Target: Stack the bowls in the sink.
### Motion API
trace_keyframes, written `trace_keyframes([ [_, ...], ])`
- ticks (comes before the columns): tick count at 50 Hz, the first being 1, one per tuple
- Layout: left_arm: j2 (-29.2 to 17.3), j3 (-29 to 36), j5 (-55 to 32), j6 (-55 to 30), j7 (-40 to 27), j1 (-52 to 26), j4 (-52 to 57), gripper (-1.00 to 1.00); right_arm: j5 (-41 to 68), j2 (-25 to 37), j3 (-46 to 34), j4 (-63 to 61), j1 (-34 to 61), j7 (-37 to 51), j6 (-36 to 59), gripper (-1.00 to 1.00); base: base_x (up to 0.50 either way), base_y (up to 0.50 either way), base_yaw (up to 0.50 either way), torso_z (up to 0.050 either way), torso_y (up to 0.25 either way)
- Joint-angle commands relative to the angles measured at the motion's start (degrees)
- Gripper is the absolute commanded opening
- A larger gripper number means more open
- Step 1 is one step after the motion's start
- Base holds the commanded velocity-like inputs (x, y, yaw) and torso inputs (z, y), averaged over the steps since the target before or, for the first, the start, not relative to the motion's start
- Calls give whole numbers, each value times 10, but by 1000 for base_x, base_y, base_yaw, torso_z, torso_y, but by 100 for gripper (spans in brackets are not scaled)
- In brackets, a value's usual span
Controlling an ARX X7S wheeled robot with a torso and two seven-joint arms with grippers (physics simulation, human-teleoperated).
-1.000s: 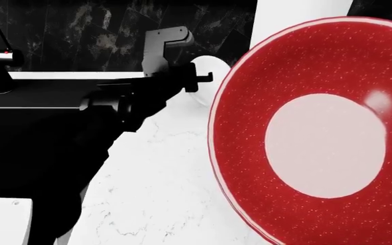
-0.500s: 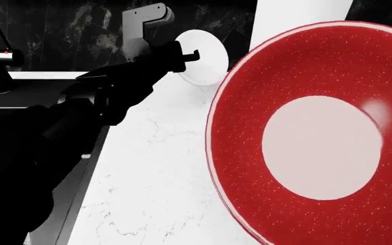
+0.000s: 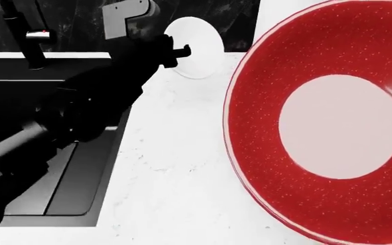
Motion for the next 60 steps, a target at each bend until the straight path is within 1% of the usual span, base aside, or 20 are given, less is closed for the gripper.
trace_keyframes([
  [1, -66, -19, 40, 67, -54, 8, 120, -100, -60, -3, -10, -35, 4, -28, -57, -100, -500, 305, 0, 0, 0],
  [5, -92, -18, 64, 94, -85, 16, 168, -100, -116, 11, -58, -63, 3, -49, -126, -100, -500, 309, 0, 0, 0],
  [7, -108, -19, 72, 105, -102, 21, 190, -100, -153, 27, -94, -77, 0, -62, -182, -100, -500, 318, 0, 0, 0],
  [16, -183, -14, 132, 154, -203, 36, 282, -100, -263, 64, -212, -90, -32, -87, -377, -100, -500, 324, 0, 0, 0],
  [22, -207, -4, 178, 163, -263, 34, 306, -100, -306, 69, -260, -79, -49, -111, -445, -100, -500, 321, 0, 0, 0],
  [27, -216, -5, 182, 165, -272, 35, 309, -100, -328, 61, -281, -67, -59, -125, -458, -100, -500, 323, 0, 0, -2],
  [31, -216, -5, 182, 163, -270, 36, 304, -100, -342, 69, -298, -68, -62, -129, -476, -100, -491, 338, 0, 0, 0],
  [38, -216, -9, 173, 166, -258, 46, 295, -100, -359, 86, -340, -68, -71, -139, -543, -100, 0, 0, 0, 0, -2],
  [44, -220, -14, 165, 168, -255, 50, 290, -100, -362, 107, -371, -70, -81, -153, -602, -100, 96, 453, 0, 0, 0],
  [50, -222, -15, 164, 168, -255, 52, 291, -100, -361, 108, -379, -73, -80, -166, -624, -100, 122, 500, 0, 0, 0],
  [60, -223, -19, 163, 171, -253, 59, 292, -100, -354, 108, -384, -80, -72, -170, -627, -100, 108, 500, 0, 0, 0],
])
